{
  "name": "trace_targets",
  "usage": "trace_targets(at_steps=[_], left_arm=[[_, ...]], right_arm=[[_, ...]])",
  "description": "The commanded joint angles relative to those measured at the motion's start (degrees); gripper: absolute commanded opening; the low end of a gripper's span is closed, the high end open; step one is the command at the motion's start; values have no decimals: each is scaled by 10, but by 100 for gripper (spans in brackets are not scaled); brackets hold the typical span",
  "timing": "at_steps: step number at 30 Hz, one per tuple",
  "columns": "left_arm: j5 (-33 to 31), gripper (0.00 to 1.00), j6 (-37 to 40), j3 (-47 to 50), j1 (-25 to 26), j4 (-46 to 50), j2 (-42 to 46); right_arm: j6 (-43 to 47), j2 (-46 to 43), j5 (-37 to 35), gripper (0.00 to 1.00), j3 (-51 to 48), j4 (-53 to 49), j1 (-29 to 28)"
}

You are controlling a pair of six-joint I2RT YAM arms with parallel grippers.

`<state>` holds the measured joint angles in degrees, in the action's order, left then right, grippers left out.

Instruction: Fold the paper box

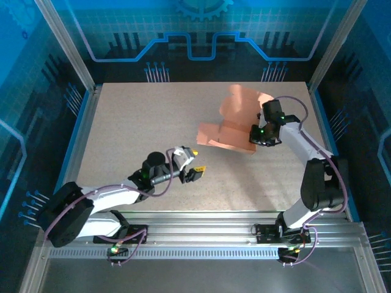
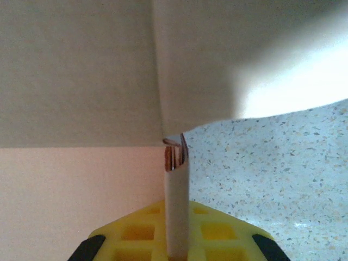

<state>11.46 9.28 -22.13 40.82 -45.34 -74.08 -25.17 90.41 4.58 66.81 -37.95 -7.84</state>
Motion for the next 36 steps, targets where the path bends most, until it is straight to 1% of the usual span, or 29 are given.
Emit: trace_targets(at_steps=[1,4,6,9,12,18,26,31,34,36], left_arm=[[-49,68,30,5,12,-122,-58],[-18,67,40,-13,13,-189,-116],[-9,66,44,-34,13,-224,-157],[-1,65,60,-64,13,-243,-198],[-1,66,59,-87,13,-237,-208],[-3,66,51,-99,12,-193,-192],[9,67,19,-121,1,-193,-217],[19,67,16,-132,-5,-187,-225],[27,66,13,-137,-6,-183,-233],[37,63,9,-138,-8,-186,-236]], right_arm=[[-29,-20,-16,0,-13,36,-11],[-34,-28,-28,0,-16,38,-21],[-36,-31,-25,0,-16,34,-22],[-38,-33,-19,0,-16,31,-23],[-38,-30,-19,0,-17,24,-23],[-36,-26,-16,0,-18,22,-22],[-26,-26,13,0,-21,29,-27],[-13,-31,25,0,-27,26,-32],[-6,-31,32,0,-26,21,-36],[-2,-32,32,0,-24,18,-39]])
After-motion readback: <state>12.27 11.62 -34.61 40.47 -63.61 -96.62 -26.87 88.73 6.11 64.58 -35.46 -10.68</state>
